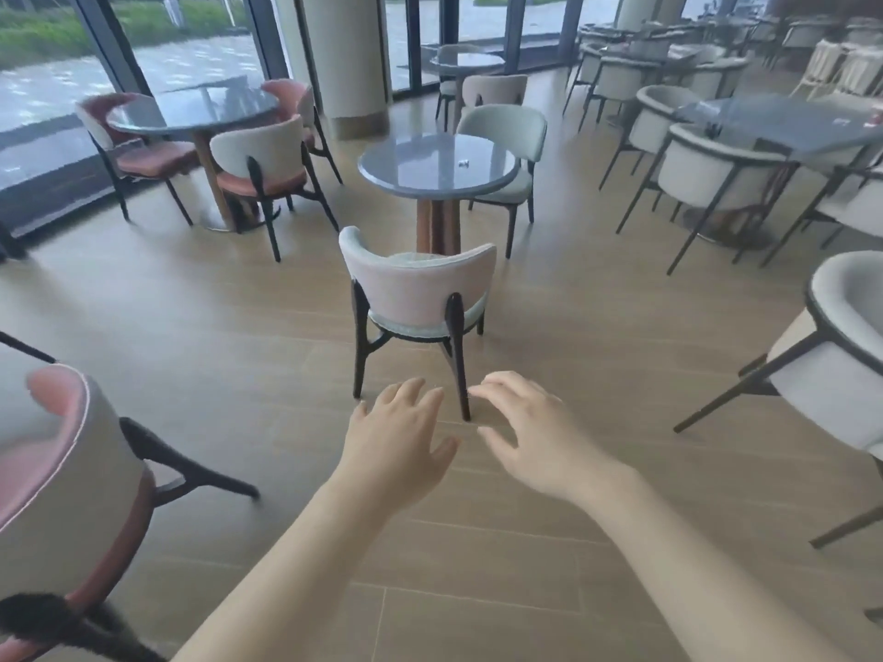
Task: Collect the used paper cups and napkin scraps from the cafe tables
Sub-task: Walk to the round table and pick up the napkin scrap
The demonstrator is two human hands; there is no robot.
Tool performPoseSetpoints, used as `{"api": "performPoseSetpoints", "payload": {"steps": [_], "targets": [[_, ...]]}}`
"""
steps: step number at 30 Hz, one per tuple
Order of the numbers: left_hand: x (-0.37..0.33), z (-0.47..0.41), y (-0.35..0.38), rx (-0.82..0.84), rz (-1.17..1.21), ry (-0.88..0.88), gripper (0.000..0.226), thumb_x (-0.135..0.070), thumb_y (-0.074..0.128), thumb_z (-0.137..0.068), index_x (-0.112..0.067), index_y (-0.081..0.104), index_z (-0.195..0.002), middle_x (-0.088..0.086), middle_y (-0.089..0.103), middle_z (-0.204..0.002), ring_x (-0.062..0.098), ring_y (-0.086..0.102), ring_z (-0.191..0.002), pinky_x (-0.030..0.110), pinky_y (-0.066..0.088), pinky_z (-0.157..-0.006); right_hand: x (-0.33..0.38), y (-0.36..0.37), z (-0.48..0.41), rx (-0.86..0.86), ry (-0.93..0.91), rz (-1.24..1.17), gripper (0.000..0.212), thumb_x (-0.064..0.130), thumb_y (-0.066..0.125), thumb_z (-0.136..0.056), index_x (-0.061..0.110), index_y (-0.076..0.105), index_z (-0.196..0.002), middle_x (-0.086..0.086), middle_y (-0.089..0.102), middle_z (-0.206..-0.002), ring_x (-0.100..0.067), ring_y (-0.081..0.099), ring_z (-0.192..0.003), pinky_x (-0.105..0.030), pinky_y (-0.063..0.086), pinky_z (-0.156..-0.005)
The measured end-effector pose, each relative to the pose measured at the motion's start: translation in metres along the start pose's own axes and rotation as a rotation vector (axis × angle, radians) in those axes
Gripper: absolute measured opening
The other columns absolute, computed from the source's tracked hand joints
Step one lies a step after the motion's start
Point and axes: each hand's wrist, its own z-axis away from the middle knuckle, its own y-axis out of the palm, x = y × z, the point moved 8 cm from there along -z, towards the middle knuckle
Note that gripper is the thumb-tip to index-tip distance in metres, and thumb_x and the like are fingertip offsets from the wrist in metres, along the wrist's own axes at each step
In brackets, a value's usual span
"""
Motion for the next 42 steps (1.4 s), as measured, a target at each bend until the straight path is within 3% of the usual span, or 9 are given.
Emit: {"api": "performPoseSetpoints", "payload": {"steps": [8, 11, 19, 24, 28, 35, 40, 42], "targets": [[-0.054, -0.156, 0.021, 0.058, 0.078, 0.286, 0.049, -0.044, 0.047, -0.087, -0.032, 0.034, -0.133, -0.011, 0.042, -0.138, 0.018, 0.046, -0.121, 0.034, 0.041, -0.09, -0.126, -0.022, -0.053, -0.072, 0.219, -0.055, 0.028, 0.033, 0.05, -0.089, 0.032, 0.051, -0.117, 0.014, 0.043, -0.127, -0.01, 0.044, -0.113, -0.034, 0.044, -0.088], [-0.078, -0.227, 0.031, 0.065, 0.069, 0.345, 0.051, -0.044, 0.047, -0.086, -0.033, 0.033, -0.134, -0.011, 0.042, -0.137, 0.016, 0.047, -0.121, 0.033, 0.04, -0.091, -0.19, -0.037, -0.082, -0.116, 0.283, -0.073, 0.027, 0.032, 0.05, -0.089, 0.033, 0.052, -0.116, 0.017, 0.043, -0.128, -0.007, 0.046, -0.11, -0.029, 0.043, -0.083], [-0.126, -0.406, 0.05, 0.123, 0.042, 0.329, 0.056, -0.048, 0.046, -0.087, -0.032, 0.028, -0.138, -0.01, 0.038, -0.141, 0.016, 0.041, -0.125, 0.033, 0.038, -0.096, -0.345, -0.094, -0.18, -0.188, 0.353, -0.122, 0.026, 0.032, 0.049, -0.09, 0.034, 0.053, -0.116, 0.022, 0.043, -0.126, -0.004, 0.051, -0.097, -0.023, 0.039, -0.069], [-0.164, -0.498, 0.063, 0.179, 0.052, 0.354, 0.061, -0.048, 0.045, -0.088, -0.03, 0.024, -0.141, -0.008, 0.037, -0.143, 0.019, 0.042, -0.126, 0.036, 0.038, -0.096, -0.418, -0.105, -0.226, -0.136, 0.373, -0.15, 0.026, 0.032, 0.049, -0.091, 0.033, 0.053, -0.117, 0.021, 0.043, -0.126, -0.005, 0.051, -0.101, -0.026, 0.045, -0.076], [-0.179, -0.566, 0.082, 0.232, 0.042, 0.396, 0.056, -0.048, 0.044, -0.087, -0.033, 0.027, -0.138, -0.009, 0.039, -0.141, 0.017, 0.042, -0.125, 0.035, 0.038, -0.095, -0.476, -0.112, -0.266, -0.1, 0.382, -0.129, 0.025, 0.032, 0.05, -0.091, 0.033, 0.054, -0.115, 0.022, 0.044, -0.124, -0.003, 0.05, -0.099, -0.022, 0.038, -0.071], [-0.161, -0.727, 0.096, 0.232, 0.101, 0.35, 0.051, -0.047, 0.048, -0.085, -0.035, 0.033, -0.133, -0.009, 0.049, -0.13, 0.017, 0.05, -0.116, 0.034, 0.043, -0.089, -0.576, -0.113, -0.391, -0.04, 0.376, -0.125, 0.023, 0.03, 0.05, -0.091, 0.03, 0.058, -0.113, 0.017, 0.045, -0.127, -0.006, 0.05, -0.104, -0.027, 0.043, -0.082], [-0.13, -0.856, 0.067, 0.166, 0.065, 0.267, 0.048, -0.051, 0.045, -0.086, -0.035, 0.034, -0.13, -0.009, 0.05, -0.127, 0.017, 0.05, -0.114, 0.034, 0.042, -0.087, -0.635, -0.147, -0.512, -0.07, 0.318, -0.144, 0.021, 0.031, 0.052, -0.09, 0.033, 0.058, -0.11, 0.023, 0.045, -0.123, 0.012, 0.044, -0.074, -0.009, 0.033, -0.062], [-0.119, -0.902, 0.058, 0.137, 0.054, 0.246, 0.05, -0.052, 0.043, -0.087, -0.034, 0.032, -0.132, -0.01, 0.05, -0.126, 0.016, 0.049, -0.115, 0.034, 0.041, -0.09, -0.657, -0.157, -0.558, -0.08, 0.304, -0.153, 0.021, 0.031, 0.052, -0.09, 0.034, 0.058, -0.109, 0.025, 0.045, -0.121, 0.019, 0.044, -0.068, -0.007, 0.032, -0.059]]}}
